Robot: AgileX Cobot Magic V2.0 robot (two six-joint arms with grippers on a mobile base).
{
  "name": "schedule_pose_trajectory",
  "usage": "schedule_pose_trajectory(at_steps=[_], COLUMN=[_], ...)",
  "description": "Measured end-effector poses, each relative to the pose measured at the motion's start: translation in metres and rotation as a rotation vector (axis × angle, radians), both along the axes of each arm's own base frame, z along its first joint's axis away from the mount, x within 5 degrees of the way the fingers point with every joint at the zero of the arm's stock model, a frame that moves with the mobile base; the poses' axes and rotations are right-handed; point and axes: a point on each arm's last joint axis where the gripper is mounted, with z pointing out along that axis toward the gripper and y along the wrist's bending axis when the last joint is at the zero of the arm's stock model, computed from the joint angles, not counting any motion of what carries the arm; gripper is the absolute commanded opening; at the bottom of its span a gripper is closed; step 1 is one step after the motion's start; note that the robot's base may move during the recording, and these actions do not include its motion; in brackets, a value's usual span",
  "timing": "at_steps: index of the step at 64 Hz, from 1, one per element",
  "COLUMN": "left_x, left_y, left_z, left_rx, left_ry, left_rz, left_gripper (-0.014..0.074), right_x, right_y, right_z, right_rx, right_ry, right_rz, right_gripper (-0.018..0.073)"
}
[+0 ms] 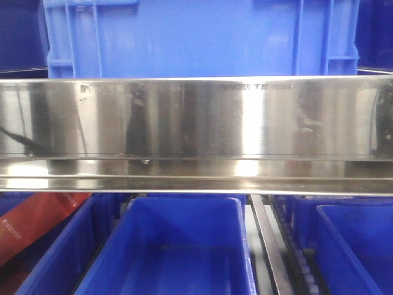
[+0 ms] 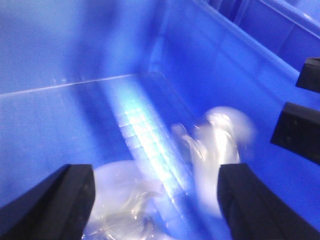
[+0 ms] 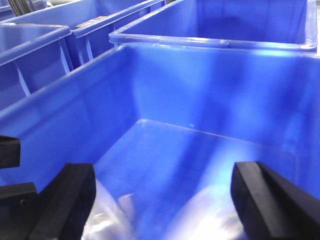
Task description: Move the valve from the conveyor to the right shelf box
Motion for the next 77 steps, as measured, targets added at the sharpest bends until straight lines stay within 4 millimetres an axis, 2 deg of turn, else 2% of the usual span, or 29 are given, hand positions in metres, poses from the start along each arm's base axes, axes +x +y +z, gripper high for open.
schedule_pose_trajectory(at_steps=[5,8,12,15,21,23,38,47,56,65,77], left_x=[0.000,0.000,0.000,-0.001,-0.001,-0.001,-0.002,-0.018,-0.051,-0.094,-0.155], left_y=[0.000,0.000,0.000,0.000,0.000,0.000,0.001,0.010,0.029,0.052,0.086], left_z=[0.000,0.000,0.000,0.001,0.001,0.002,0.008,0.026,0.047,0.048,0.018], left_rx=[0.000,0.000,-0.001,-0.003,-0.006,-0.009,-0.029,-0.052,-0.114,-0.131,-0.139], left_ry=[0.000,0.000,0.001,-0.001,0.000,-0.004,-0.043,-0.091,-0.211,-0.285,-0.341], left_rz=[0.000,0.000,0.000,0.000,0.001,0.001,0.007,0.009,0.028,0.042,0.057], left_gripper=[0.0393,0.0340,0.0233,0.0106,-0.0104,-0.0111,-0.0111,-0.0111,-0.0111,-0.0111,-0.0111], right_x=[0.000,-0.001,-0.004,-0.004,-0.005,-0.005,-0.002,-0.018,-0.046,-0.079,-0.131], right_y=[0.000,0.000,0.000,0.000,0.000,0.000,-0.003,-0.008,-0.019,-0.034,-0.050], right_z=[-0.001,-0.002,-0.001,-0.001,0.000,0.001,0.012,0.033,0.049,0.042,0.014], right_rx=[-0.003,-0.006,-0.006,-0.007,-0.006,-0.005,0.031,0.052,0.050,0.047,0.038], right_ry=[0.011,0.027,0.034,0.036,0.033,0.030,-0.083,-0.149,-0.239,-0.255,-0.250], right_rz=[0.004,0.009,0.013,0.014,0.014,0.013,-0.023,-0.028,-0.045,-0.067,-0.077], right_gripper=[0.0374,0.0274,0.0166,0.0054,-0.0112,-0.0166,-0.0168,-0.0168,-0.0168,-0.0168,-0.0168])
